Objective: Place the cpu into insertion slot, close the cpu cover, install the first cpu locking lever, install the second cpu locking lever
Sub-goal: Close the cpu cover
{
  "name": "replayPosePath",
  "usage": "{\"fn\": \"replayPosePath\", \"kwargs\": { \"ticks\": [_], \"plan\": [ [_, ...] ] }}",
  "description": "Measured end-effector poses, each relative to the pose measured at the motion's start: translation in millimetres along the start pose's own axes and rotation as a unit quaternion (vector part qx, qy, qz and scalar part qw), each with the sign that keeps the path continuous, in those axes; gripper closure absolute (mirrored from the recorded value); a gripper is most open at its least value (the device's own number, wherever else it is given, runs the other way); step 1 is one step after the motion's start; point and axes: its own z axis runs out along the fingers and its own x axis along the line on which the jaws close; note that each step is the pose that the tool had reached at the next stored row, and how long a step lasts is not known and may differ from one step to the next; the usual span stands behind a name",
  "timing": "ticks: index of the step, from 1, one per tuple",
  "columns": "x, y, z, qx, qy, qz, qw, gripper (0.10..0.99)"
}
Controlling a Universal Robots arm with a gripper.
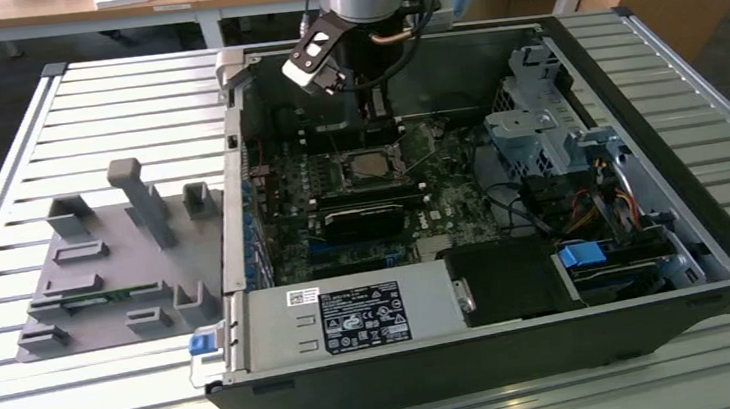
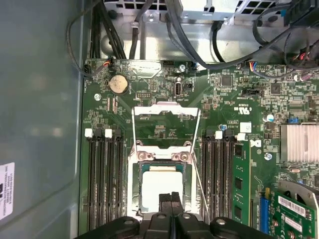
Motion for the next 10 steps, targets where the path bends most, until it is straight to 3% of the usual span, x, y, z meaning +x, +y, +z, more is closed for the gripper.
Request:
{"fn": "replayPosePath", "kwargs": {
  "ticks": [5,10],
  "plan": [
    [-3.7,1.7,0.4,0.0,0.0001,0.0,1.0,0.98],
    [-3.7,16.0,0.9,0.0004,-0.0001,0.0,1.0,0.98]
  ]
}}
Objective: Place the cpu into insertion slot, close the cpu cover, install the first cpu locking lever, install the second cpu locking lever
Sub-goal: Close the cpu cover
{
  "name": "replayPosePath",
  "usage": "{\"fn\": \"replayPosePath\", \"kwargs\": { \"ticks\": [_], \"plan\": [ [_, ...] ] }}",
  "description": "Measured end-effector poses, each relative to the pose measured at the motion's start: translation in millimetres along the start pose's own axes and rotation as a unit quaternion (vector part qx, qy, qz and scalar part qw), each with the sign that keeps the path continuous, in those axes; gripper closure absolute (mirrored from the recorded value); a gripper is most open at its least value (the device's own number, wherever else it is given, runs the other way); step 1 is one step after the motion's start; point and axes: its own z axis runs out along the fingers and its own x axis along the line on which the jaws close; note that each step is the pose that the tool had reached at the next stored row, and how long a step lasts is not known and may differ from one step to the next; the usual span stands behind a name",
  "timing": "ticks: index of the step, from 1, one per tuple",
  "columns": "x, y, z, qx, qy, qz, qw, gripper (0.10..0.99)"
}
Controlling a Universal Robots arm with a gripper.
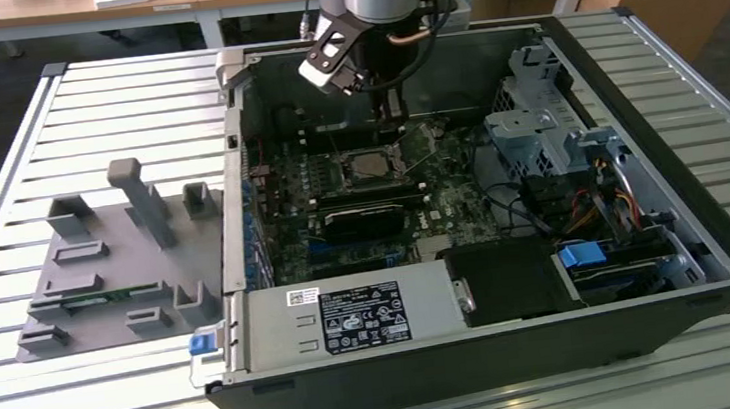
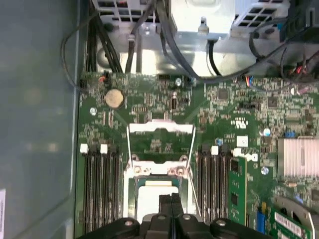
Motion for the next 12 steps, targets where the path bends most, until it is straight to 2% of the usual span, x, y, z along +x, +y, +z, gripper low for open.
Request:
{"fn": "replayPosePath", "kwargs": {
  "ticks": [4,8,12],
  "plan": [
    [-0.1,1.6,-5.0,-0.0001,0.0002,0.0,1.0,0.98],
    [0.7,5.5,-4.7,-0.0001,0.0003,-0.001,1.0,0.98],
    [1.8,13.1,-3.7,-0.0002,0.0005,-0.004,1.0,0.98]
  ]
}}
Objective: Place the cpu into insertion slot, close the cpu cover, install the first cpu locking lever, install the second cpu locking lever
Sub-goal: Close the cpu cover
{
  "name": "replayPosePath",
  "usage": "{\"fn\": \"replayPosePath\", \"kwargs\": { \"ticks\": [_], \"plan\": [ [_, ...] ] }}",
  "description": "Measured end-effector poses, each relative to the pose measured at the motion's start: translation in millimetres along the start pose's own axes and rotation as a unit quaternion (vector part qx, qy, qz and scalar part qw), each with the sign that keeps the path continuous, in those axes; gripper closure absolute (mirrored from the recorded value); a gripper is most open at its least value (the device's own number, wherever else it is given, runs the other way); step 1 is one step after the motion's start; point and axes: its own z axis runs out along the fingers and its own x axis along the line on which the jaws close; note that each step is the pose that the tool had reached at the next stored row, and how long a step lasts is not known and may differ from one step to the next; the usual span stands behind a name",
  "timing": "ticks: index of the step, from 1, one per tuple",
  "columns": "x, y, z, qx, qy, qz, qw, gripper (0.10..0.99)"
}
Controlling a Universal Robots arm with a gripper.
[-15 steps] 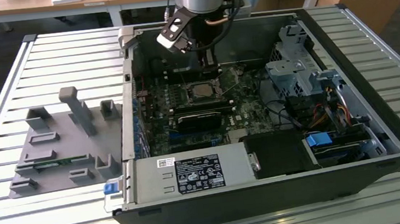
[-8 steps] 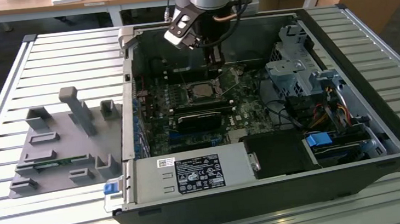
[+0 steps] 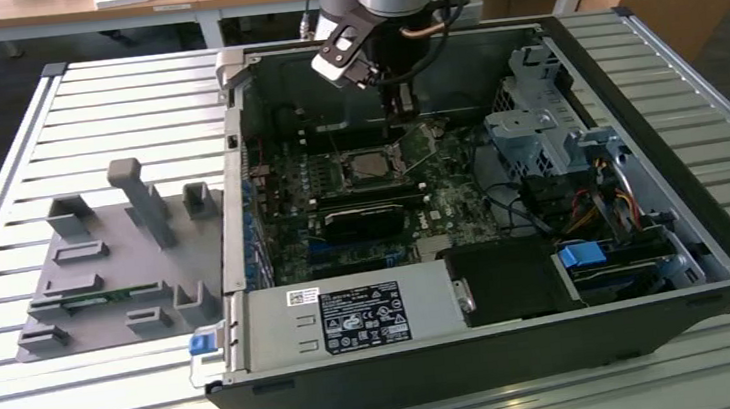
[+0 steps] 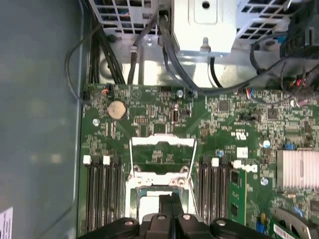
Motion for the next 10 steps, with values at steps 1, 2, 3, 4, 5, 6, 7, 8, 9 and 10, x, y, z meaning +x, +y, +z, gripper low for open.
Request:
{"fn": "replayPosePath", "kwargs": {
  "ticks": [1,2,3,4,5,6,7,8,9,10],
  "plan": [
    [0.3,2.1,0.3,0.0,0.0,-0.001,1.0,0.98],
    [0.6,3.9,0.5,0.0,0.0,-0.001,1.0,0.98],
    [0.8,5.8,0.7,0.0,0.0,-0.002,1.0,0.98],
    [1.0,7.5,1.0,-0.0001,0.0001,-0.002,1.0,0.98],
    [1.1,9.1,1.2,-0.0001,0.0002,-0.003,1.0,0.98],
    [1.3,10.7,1.4,-0.0001,0.0001,-0.003,1.0,0.98],
    [1.4,12.5,1.5,0.0,0.0001,-0.003,1.0,0.98],
    [1.5,14.0,1.7,0.0,0.0001,-0.003,1.0,0.98],
    [1.6,15.6,1.8,0.0,0.0001,-0.003,1.0,0.98],
    [1.7,17.2,2.0,0.0,0.0001,-0.003,1.0,0.98]
  ]
}}
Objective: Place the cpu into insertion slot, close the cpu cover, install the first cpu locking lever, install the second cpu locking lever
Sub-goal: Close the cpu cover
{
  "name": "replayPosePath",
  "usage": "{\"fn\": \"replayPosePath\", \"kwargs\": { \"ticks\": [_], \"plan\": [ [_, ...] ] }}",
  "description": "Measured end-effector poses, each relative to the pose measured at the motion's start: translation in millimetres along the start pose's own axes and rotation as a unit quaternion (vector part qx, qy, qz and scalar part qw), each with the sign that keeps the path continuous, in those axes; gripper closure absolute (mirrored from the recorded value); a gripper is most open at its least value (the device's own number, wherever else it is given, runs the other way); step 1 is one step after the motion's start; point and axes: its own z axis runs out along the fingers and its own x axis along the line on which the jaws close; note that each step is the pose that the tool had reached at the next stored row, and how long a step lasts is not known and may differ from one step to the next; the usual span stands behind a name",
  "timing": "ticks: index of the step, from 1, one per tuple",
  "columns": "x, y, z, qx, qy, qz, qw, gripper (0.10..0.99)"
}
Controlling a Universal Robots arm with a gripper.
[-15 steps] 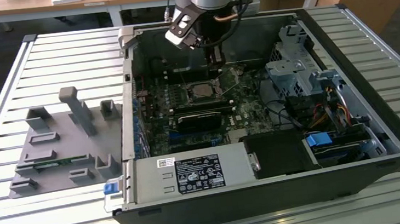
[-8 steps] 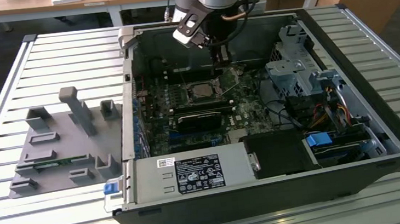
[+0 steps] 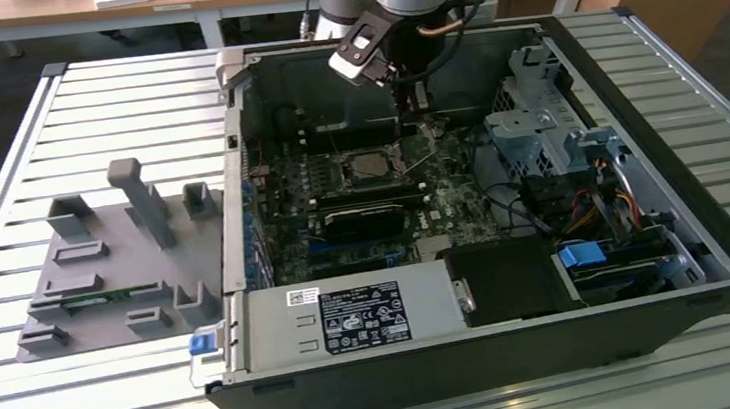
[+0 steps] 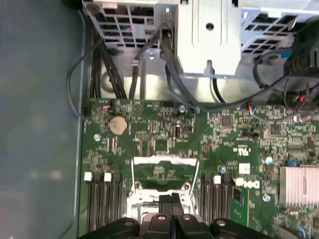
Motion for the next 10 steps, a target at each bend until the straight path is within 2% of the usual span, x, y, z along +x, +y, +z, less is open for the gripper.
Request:
{"fn": "replayPosePath", "kwargs": {
  "ticks": [10],
  "plan": [
    [1.7,17.1,2.1,0.0002,-0.0002,0.0,1.0,0.98]
  ]
}}
